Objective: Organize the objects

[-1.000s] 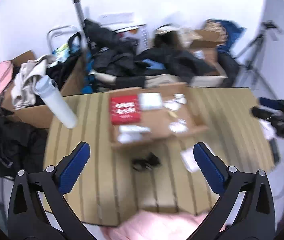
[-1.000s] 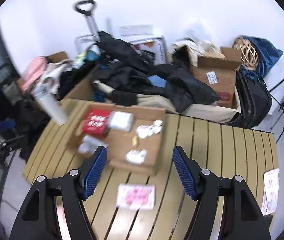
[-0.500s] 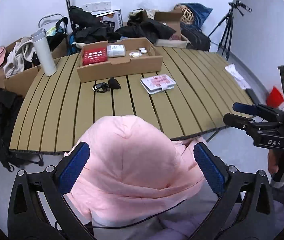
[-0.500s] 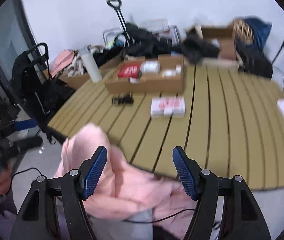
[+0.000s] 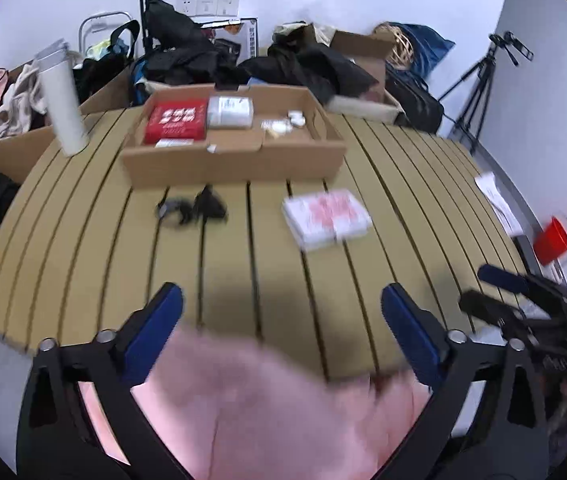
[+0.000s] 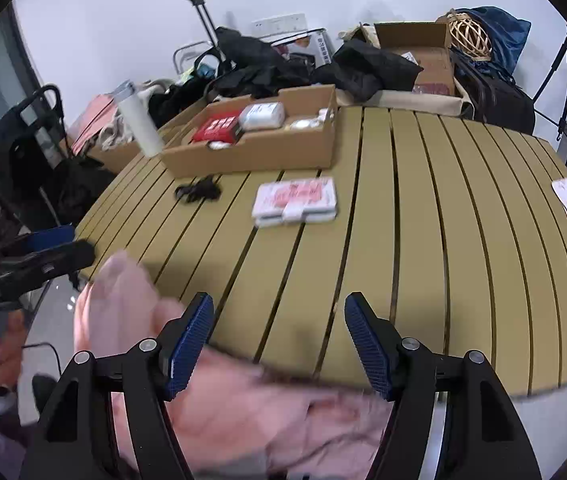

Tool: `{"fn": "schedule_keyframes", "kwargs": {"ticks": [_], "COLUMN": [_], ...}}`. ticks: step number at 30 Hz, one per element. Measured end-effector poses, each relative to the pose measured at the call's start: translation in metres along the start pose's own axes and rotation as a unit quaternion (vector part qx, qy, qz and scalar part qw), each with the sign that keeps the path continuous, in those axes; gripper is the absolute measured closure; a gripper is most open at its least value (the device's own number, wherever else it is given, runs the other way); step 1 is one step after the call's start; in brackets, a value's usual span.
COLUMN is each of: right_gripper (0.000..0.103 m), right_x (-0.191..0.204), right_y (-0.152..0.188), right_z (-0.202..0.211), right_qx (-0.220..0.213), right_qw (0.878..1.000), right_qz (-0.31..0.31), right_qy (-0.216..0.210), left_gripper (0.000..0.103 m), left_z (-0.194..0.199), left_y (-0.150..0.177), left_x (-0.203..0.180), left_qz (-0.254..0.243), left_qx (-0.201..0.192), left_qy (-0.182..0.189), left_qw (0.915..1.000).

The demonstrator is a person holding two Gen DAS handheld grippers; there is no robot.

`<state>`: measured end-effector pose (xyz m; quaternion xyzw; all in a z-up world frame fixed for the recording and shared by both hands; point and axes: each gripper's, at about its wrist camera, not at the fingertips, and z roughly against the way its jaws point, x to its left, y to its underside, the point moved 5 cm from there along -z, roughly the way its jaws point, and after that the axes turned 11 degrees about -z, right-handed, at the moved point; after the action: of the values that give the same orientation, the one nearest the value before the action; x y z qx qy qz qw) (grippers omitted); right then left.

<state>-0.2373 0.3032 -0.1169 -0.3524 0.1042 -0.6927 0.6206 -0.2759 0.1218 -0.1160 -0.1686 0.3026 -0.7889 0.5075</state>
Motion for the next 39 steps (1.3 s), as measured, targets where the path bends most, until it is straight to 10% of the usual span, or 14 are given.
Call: {"fn": "schedule_keyframes", "kwargs": {"ticks": [7, 11, 22, 39], "right_gripper": [0.032, 0.052, 0.066, 0.087], "right_x": [-0.024, -0.033, -0.037, 0.004], "right_y": [-0.061, -0.08, -0.076, -0.028], "right_z": [-0.09, -0.145, -0.185, -0.063], "right_qx": [0.01, 0.039, 0.057, -0.006], "right_qw": [1.0, 0.999, 0.997, 0.999], "right_qz": [-0.011, -0.014, -0.043, -0.043], "right_qy": [-0.004, 0.002, -0.037, -0.014], "left_gripper": [0.033, 0.053, 0.063, 0.084], "left_z": [-0.131, -0.169, -0.166, -0.045], "left_y": [-0.037, -0.027, -0.03, -0.013], "left_x": [-0.001, -0.004, -0.002, -0.024], "left_qz": [0.016, 0.035, 0.046, 0.044], "left_qx": [0.057, 0.094, 0.05, -0.031], "left_qy": [0.038, 0.069, 0.086, 0.128], "left_qw": [0.9975, 0.9926, 0.994, 0.9903]}}
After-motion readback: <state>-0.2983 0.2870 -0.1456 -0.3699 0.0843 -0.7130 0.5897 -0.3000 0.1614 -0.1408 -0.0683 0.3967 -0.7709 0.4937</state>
